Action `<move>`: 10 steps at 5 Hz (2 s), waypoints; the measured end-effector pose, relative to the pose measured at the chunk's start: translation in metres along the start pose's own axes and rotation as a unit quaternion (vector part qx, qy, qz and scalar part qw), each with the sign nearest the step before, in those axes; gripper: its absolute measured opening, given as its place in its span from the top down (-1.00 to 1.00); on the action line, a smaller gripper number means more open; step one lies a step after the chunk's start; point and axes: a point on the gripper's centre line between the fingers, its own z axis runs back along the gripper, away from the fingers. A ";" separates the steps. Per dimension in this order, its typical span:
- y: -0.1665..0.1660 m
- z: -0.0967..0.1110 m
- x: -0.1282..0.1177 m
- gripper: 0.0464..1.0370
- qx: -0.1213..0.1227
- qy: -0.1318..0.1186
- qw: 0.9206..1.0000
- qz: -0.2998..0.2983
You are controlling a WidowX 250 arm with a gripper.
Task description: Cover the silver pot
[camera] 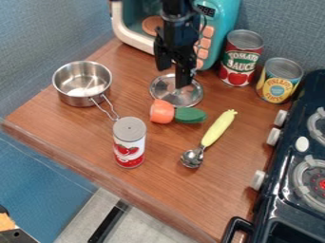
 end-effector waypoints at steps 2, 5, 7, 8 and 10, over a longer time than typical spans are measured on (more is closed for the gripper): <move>0.016 -0.031 0.018 -0.93 0.023 0.003 0.998 0.060; 0.020 -0.048 0.025 -0.23 0.025 0.006 0.996 0.080; 0.014 -0.046 0.019 0.79 -0.010 -0.014 0.995 0.095; 0.013 -0.043 0.016 0.97 -0.001 -0.014 0.996 0.091; 0.004 -0.014 0.024 0.98 0.014 -0.026 0.997 0.069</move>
